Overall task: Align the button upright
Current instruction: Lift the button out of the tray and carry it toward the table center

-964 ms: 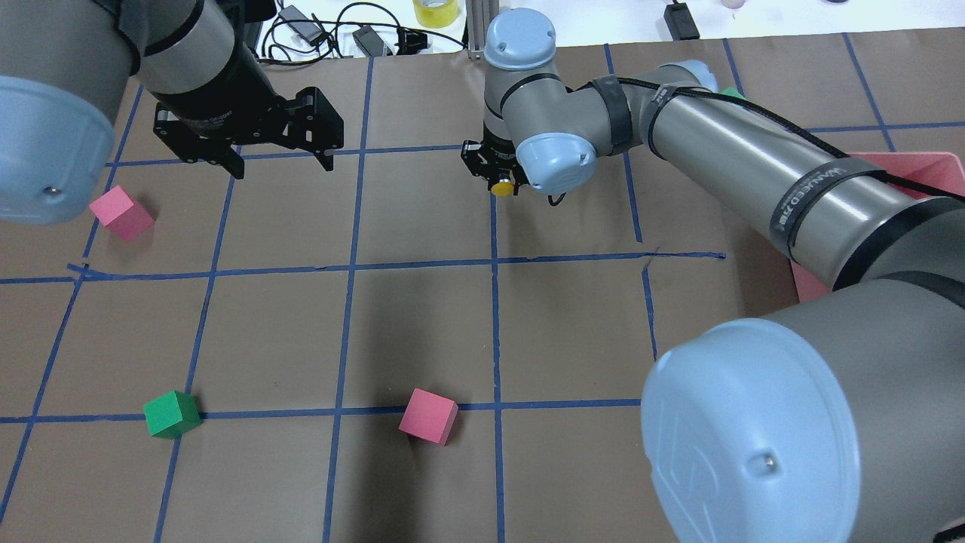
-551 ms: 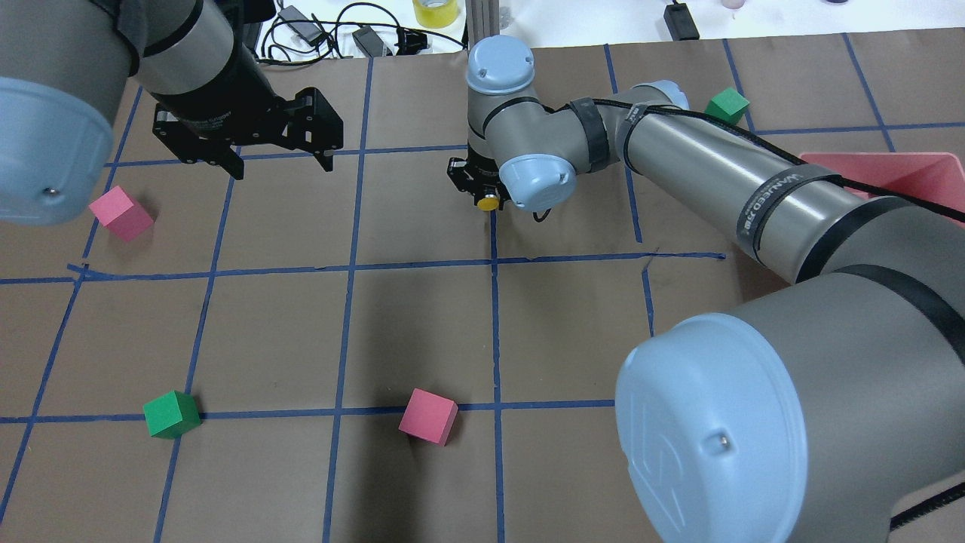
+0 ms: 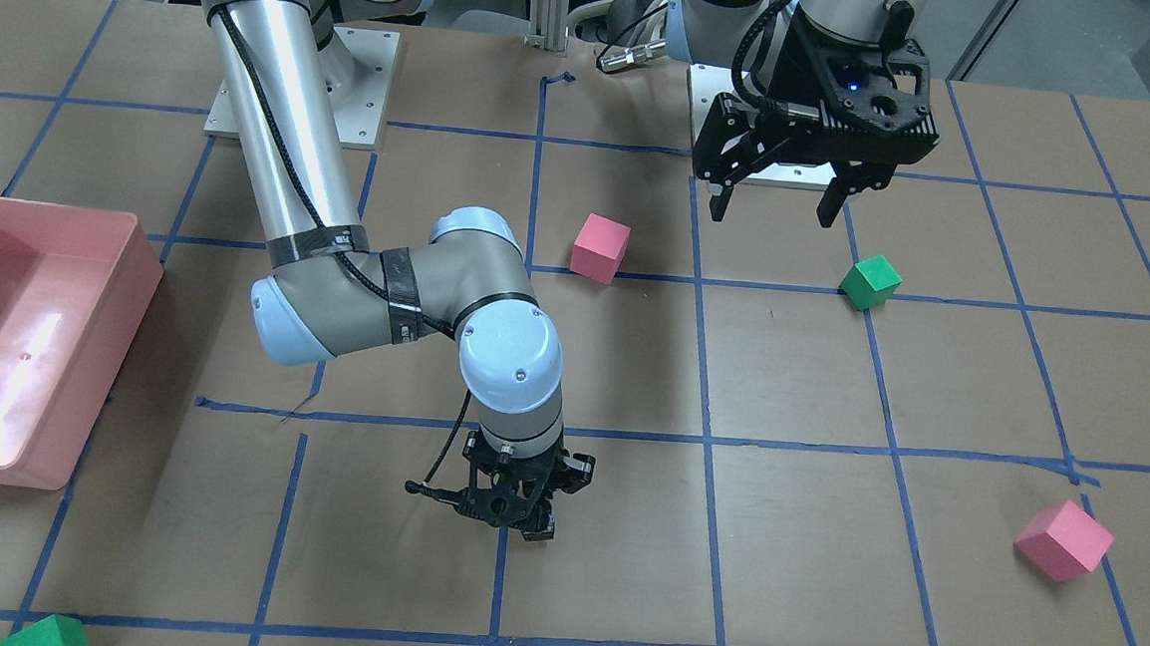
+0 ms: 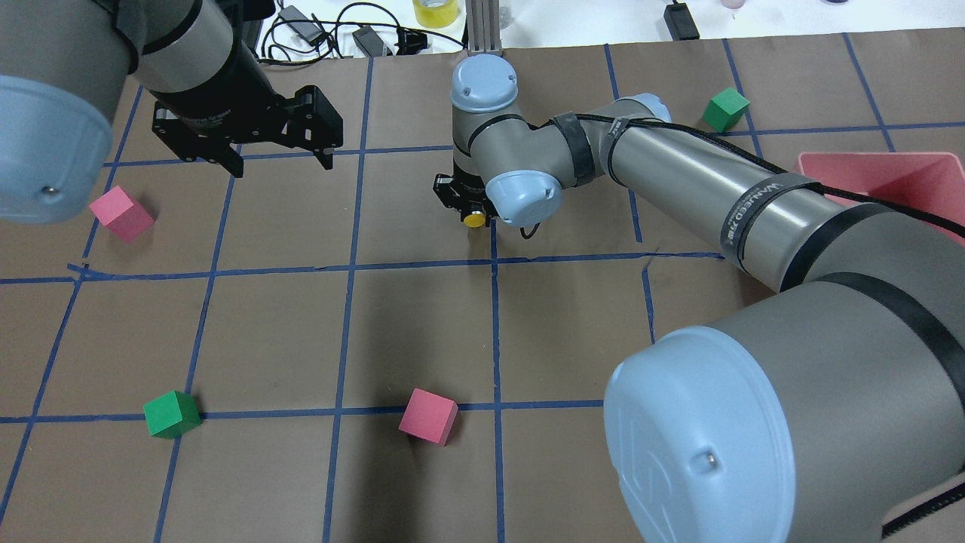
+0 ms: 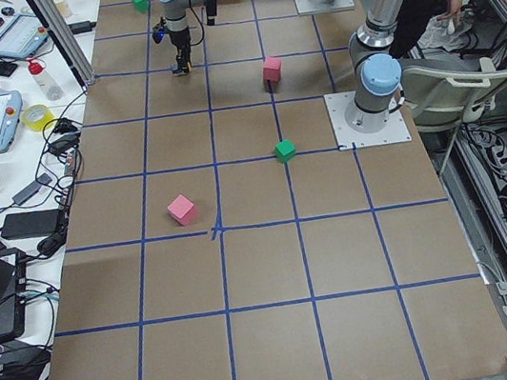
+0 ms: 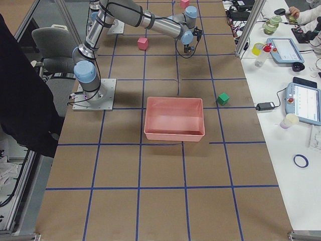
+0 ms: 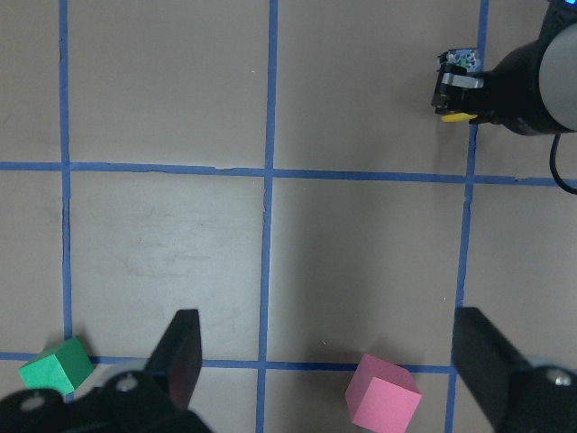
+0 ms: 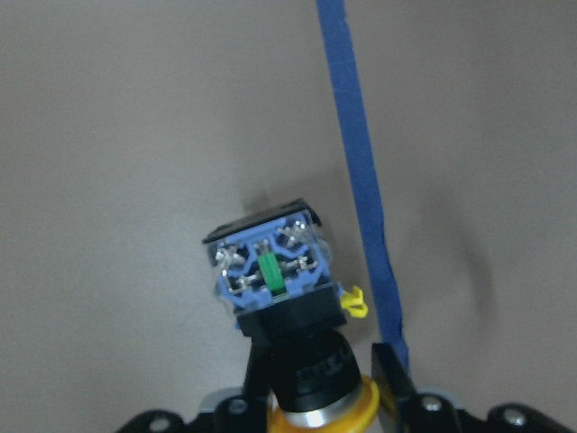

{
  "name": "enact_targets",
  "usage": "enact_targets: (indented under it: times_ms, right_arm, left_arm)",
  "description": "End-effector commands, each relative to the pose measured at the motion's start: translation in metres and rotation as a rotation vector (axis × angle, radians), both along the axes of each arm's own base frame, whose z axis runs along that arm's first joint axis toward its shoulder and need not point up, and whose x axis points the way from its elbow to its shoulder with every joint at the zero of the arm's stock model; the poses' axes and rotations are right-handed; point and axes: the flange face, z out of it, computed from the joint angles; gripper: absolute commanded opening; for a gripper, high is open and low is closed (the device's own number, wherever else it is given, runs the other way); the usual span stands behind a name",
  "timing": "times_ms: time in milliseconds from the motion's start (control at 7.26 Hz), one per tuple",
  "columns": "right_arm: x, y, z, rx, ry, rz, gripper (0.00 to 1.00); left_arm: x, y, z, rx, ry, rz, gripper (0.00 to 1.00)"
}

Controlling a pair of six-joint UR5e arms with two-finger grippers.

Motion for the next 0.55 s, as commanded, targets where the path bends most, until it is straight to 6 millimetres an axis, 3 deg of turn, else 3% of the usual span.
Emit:
enact_targets:
  times_ms: [0,138,275,413]
  right_arm:
    - [-0.006,0.016,-0.007,0.032,0.011,-0.046,0.00]
    - [-0.006,0.015,-0.004,0.018,0.007,-0.037,0.65]
    - [-0.006,0.013,0.003,0.005,0.001,-0.037,1.00]
    - [-0.006,0.011,0.021,-0.023,0.001,-0.033,1.00]
  left_arm:
    - [0.000,0.000,0.000,-0.001,0.001,0.000,1.00]
    - [0.000,0.000,0.007,-0.013,0.001,0.000,1.00]
    - [-0.001,0.001,0.009,-0.016,0.001,-0.002,1.00]
    - [-0.001,0.000,0.008,-0.014,0.002,-0.002,1.00]
